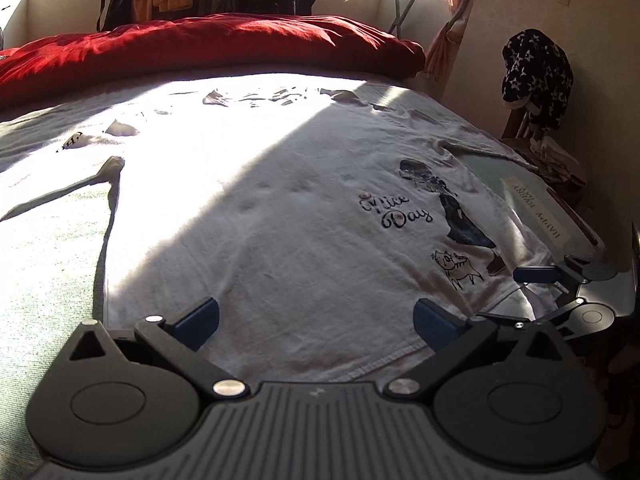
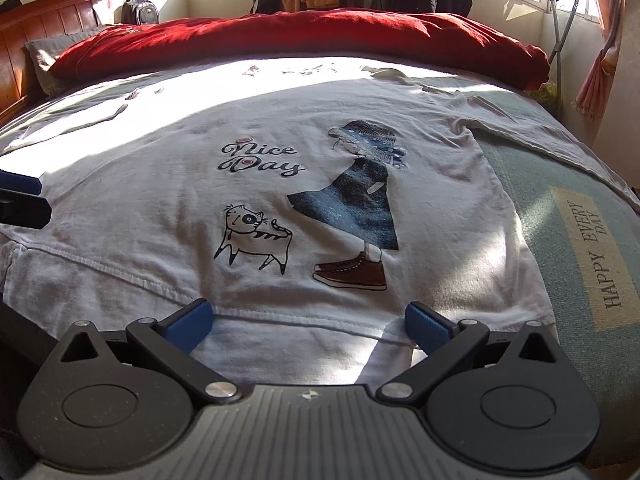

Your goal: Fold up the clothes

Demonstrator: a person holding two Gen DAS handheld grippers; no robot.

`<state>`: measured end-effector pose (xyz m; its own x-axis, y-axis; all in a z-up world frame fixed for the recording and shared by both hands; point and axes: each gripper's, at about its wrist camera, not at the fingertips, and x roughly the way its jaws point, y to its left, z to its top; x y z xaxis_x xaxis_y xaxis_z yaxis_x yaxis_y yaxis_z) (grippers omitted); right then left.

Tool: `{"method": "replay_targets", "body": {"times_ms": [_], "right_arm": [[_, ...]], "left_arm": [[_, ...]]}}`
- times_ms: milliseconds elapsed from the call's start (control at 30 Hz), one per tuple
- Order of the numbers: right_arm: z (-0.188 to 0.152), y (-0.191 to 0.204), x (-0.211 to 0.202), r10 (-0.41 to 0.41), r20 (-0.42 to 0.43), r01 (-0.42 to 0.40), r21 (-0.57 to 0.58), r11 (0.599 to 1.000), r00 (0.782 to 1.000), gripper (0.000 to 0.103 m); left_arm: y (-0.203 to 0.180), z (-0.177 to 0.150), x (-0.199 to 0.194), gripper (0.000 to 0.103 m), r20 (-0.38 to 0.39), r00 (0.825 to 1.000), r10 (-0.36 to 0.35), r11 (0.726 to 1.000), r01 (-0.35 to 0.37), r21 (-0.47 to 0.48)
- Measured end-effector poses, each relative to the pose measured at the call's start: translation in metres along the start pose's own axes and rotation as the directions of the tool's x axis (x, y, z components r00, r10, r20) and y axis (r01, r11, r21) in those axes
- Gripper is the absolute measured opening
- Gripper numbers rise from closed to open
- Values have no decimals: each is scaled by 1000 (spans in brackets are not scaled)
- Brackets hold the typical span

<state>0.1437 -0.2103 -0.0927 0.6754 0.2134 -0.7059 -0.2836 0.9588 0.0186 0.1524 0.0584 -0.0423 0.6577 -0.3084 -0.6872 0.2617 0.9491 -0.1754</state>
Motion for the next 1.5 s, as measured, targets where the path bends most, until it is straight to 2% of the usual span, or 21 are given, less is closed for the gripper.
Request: {"method": "replay_targets", "body": {"times_ms": [200,300,433,533,700,833,933,1033,1133,1267,1400,1500], "right_arm": [[-2,0,-1,6,11,-6,-6,1000,1000,103],[-3,-1,-2,11,16,-11,-12,1000,1000,103],[-4,-2,-1,19,22,-18,-15,1000,1000,103],[-5,-1,-2,16,29,-15,-17,1000,999,103],[-2,2,-5,-1,16,2,-18,1000,1000,103],[0,3,-12,-6,-4,6,-14,1000,1000,103],[-4,2,-21,5,-7,-5,-10,1000,1000,103],[-11,1,-28,1,-13,-1,-3,1000,1000,103],[-13,1,-32,-7,-16,7,9,1000,1000,103],[-15,7,-39,6,-20,-6,17,1000,1000,103],[-16,19,-53,12,-9,-12,-2,1000,1000,103],[-12,28,-63,22,3,-21,-18,1000,1000,103]], "left_arm": [[11,3,35,102,-64,998,28,999,-31,-41],[11,-6,35,102,-47,998,36,999,-37,-19],[20,-11,26,102,-36,998,44,997,-46,-59],[22,-4,23,102,-40,997,66,994,-69,-80],[11,12,23,102,4,999,41,998,-41,-43],[11,9,42,102,-41,997,59,998,-61,-36],[14,3,47,102,-42,994,96,995,-97,-22],[16,3,41,102,-38,994,101,994,-103,-40],[11,4,30,102,-13,997,71,996,-71,-50],[-4,3,20,102,25,999,34,999,-34,0],[-3,-5,30,102,-13,1000,24,999,-25,-28],[2,-15,32,102,-11,1000,12,998,-13,-66]]}}
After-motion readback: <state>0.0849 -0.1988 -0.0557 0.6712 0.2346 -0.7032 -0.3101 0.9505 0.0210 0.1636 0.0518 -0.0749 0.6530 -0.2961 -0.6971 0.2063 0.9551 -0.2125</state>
